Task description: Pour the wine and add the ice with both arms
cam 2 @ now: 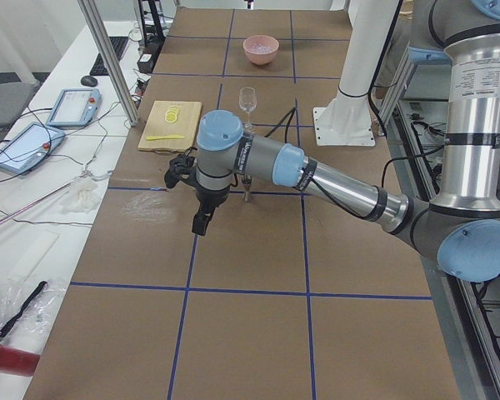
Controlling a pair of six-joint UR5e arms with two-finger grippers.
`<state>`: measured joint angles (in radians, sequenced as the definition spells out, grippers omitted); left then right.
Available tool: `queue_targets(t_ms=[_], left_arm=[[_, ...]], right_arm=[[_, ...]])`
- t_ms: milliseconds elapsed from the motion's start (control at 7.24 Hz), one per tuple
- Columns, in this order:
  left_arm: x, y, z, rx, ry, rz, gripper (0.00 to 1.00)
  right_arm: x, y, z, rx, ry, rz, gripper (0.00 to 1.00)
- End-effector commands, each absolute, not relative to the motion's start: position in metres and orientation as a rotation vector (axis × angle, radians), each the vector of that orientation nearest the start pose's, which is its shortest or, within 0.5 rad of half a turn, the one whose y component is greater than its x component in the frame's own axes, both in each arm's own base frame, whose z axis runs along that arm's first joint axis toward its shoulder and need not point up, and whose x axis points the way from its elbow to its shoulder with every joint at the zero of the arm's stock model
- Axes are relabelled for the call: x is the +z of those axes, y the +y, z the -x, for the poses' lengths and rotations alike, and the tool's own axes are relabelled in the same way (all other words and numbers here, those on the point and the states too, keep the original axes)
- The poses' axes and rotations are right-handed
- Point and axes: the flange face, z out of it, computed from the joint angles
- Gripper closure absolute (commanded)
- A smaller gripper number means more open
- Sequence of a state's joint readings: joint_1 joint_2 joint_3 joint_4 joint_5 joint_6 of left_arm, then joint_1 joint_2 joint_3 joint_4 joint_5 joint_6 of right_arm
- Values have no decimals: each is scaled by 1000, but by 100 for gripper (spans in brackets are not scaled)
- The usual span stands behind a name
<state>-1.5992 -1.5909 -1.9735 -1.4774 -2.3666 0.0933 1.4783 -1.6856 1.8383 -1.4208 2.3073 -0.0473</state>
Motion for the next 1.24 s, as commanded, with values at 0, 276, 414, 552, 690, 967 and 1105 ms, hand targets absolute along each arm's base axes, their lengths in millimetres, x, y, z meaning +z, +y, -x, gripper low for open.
queue_targets(t_ms=[0,276,414,552,690,967,1105], left_arm=[[392,-496,104,237,779,-589,0],[398,-499,102,307,802,-716,0],[389,-498,97,267,841,-732,0],[385,-488,80,317,844,-833,0],[399,-472,47,347,885,-877,0],[392,-468,-40,210,922,-921,0],[391,-454,-88,151,951,-944,0]], right_arm=[[539,-466,-21,-305,-745,-425,0],[537,-468,-15,-316,-743,-424,0],[538,-468,-15,-315,-744,-421,0],[539,-467,-15,-316,-746,-418,0],[540,-467,-14,-316,-750,-415,0],[544,-463,-15,-313,-752,-407,0],[545,-462,-15,-311,-752,-405,0]])
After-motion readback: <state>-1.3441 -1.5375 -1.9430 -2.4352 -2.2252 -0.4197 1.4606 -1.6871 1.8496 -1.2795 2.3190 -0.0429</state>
